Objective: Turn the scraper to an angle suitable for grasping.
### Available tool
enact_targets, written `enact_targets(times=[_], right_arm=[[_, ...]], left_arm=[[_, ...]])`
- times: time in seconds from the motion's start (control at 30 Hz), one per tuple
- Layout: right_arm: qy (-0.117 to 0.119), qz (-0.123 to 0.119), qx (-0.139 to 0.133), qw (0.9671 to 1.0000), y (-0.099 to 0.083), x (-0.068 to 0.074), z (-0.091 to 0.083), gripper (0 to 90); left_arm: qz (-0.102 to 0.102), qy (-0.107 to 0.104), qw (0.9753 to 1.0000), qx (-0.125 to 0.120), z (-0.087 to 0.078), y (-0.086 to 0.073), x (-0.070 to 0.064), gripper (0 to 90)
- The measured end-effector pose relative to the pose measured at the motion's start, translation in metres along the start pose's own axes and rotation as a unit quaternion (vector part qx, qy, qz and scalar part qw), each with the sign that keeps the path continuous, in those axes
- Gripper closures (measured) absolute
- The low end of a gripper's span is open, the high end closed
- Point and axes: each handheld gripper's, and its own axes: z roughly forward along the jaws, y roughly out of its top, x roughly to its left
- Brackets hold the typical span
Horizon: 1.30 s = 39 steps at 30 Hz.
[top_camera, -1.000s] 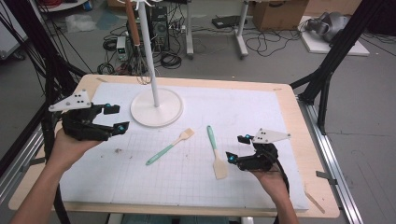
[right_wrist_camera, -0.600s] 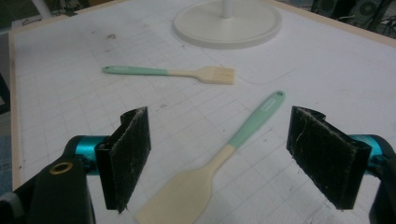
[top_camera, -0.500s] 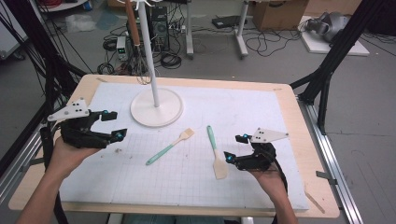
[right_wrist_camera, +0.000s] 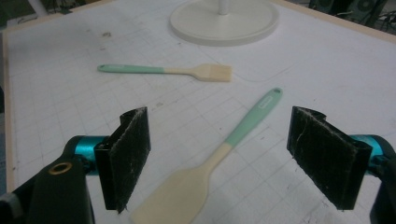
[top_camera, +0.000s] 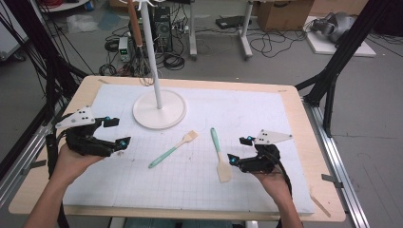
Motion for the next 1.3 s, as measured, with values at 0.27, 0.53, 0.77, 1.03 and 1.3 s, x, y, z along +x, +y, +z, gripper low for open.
enact_targets(times=[0.27, 0.53, 0.77, 1.03, 1.3], right_arm=[[0.003, 0.001, -0.003, 1.0000, -0.001, 0.000, 0.001, 18.5], [0.011, 0.033, -0.009, 0.9993, -0.002, -0.003, 0.007, 18.5], [0.016, 0.022, 0.014, 0.9995, 0.002, 0.000, 0.017, 33.4], [0.028, 0.016, 0.049, 0.9983, 0.005, 0.000, 0.028, 65.1], [0.037, 0.005, 0.097, 0.9946, 0.004, 0.001, 0.044, 89.0]], left_arm=[[-0.007, 0.001, 1.0000, 0.004, 0.006, -0.016, -0.003, 15.9], [-0.007, 0.000, 0.9999, 0.009, 0.005, -0.029, -0.006, 15.8], [-0.007, 0.006, 0.9999, 0.006, 0.001, -0.038, -0.008, 15.9], [-0.004, 0.010, 0.9999, -0.002, 0.003, -0.045, -0.010, 15.9], [-0.002, 0.010, 0.9999, 0.004, 0.005, -0.050, -0.010, 16.0]])
